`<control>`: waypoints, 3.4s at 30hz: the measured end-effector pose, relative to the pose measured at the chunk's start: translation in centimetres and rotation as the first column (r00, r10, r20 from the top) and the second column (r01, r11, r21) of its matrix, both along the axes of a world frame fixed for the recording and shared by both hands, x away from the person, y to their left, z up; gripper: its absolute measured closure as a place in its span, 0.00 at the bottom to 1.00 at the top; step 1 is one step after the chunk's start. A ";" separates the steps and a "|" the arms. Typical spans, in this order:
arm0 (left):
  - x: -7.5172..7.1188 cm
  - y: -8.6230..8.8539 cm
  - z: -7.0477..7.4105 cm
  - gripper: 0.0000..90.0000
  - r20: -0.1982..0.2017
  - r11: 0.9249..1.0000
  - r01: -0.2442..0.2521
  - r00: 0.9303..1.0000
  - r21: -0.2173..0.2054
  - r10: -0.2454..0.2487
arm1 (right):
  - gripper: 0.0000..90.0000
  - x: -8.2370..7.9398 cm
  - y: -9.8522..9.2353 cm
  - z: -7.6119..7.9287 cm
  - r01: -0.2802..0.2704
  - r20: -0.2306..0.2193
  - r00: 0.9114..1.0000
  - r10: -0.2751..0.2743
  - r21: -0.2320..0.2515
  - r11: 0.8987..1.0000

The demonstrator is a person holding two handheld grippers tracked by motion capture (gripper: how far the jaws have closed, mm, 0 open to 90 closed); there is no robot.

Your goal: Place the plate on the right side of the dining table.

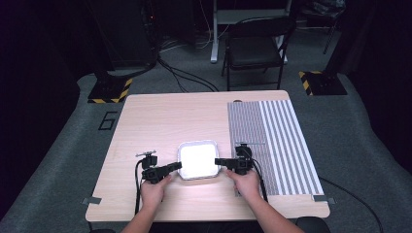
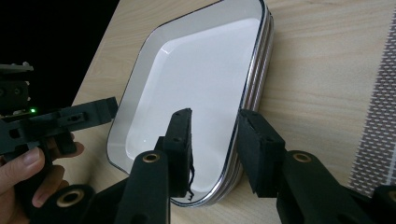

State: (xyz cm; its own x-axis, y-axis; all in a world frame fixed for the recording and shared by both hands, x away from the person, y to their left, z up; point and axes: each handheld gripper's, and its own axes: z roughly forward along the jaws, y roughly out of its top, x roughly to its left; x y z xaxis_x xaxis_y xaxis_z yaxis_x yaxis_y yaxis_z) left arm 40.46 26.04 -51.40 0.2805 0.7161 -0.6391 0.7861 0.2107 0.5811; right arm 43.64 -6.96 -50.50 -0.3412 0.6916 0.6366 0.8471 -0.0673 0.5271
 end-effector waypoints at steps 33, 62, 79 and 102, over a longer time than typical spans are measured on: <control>-0.1 0.3 -0.2 0.74 -0.006 0.999 -0.022 1.000 -0.045 0.022 | 0.74 -0.1 0.3 -0.1 0.024 -0.014 1.000 -0.023 0.025 0.999; -0.5 0.5 0.2 0.75 0.018 0.998 -0.020 1.000 -0.052 0.021 | 0.88 -0.2 0.2 -0.2 0.029 -0.023 0.999 -0.029 0.016 0.999; -1.4 0.7 0.2 0.74 0.036 0.999 -0.041 0.999 0.028 0.040 | 0.88 -0.9 1.0 -0.4 0.006 -0.029 1.000 -0.005 0.025 1.000; -1.7 1.0 1.1 0.80 0.049 0.998 -0.041 0.998 0.053 0.039 | 0.87 -1.2 1.5 0.3 -0.015 -0.010 1.000 0.016 0.045 0.999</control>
